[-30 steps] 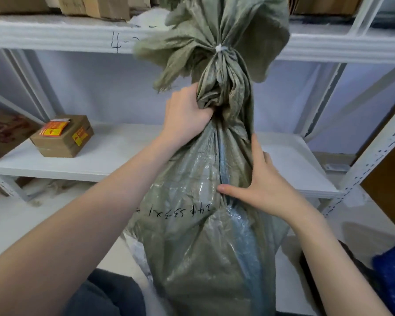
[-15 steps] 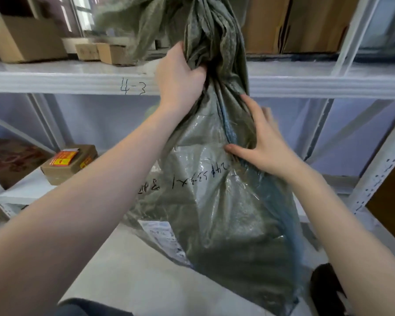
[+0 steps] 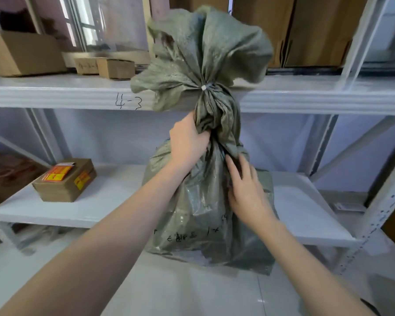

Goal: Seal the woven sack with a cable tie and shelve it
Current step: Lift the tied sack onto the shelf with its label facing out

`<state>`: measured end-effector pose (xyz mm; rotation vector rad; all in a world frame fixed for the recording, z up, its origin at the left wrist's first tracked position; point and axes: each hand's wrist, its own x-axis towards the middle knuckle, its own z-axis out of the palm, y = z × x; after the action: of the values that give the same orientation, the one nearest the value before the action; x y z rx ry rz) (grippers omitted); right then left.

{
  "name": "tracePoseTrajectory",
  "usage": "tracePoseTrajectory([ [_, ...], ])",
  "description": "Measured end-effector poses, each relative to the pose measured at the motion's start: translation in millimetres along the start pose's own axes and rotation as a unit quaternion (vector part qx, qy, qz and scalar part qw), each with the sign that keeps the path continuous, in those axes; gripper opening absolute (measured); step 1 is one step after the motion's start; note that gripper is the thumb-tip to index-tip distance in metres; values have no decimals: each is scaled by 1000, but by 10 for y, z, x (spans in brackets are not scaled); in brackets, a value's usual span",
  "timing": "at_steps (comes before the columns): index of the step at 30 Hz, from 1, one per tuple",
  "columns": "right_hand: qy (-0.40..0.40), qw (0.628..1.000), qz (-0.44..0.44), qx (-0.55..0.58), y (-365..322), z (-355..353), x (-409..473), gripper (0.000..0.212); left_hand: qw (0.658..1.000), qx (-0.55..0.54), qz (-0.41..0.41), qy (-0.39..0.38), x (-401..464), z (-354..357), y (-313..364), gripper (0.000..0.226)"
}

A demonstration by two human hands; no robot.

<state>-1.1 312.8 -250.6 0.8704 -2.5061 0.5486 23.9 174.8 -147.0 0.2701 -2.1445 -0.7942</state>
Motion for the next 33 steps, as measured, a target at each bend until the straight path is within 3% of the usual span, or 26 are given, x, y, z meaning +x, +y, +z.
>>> tracePoseTrajectory([
  [2,49,999,10,-6,-164,15,-170,69,1000,0,1,-1,48,33,-13,17],
  [4,43,999,-8,7,-316,46,-451,68,1000,-13,-10,-14,103,77,-72,26],
  [10,-130,991,-3,-35,-366,303,-760,95,985,-76,-14,-157,25,220,-276,84],
  [13,-192,980,36,-39,-171,419,-547,99,983,7,37,-181,-165,166,-361,95],
  [16,-202,977,65,-19,-38,475,-352,96,976,68,118,-170,-499,15,-553,96],
  [19,-210,975,77,-9,43,492,-179,94,937,193,227,-182,-926,-54,-936,99],
  [23,-231,969,83,-6,73,516,-26,94,883,327,207,-266,-1262,102,-1487,117],
  [27,-209,975,74,-17,109,517,72,84,869,375,182,-266,-1116,372,-1541,127],
  [33,-75,993,66,-63,119,453,240,77,860,409,162,-260,-723,585,-1577,117],
])
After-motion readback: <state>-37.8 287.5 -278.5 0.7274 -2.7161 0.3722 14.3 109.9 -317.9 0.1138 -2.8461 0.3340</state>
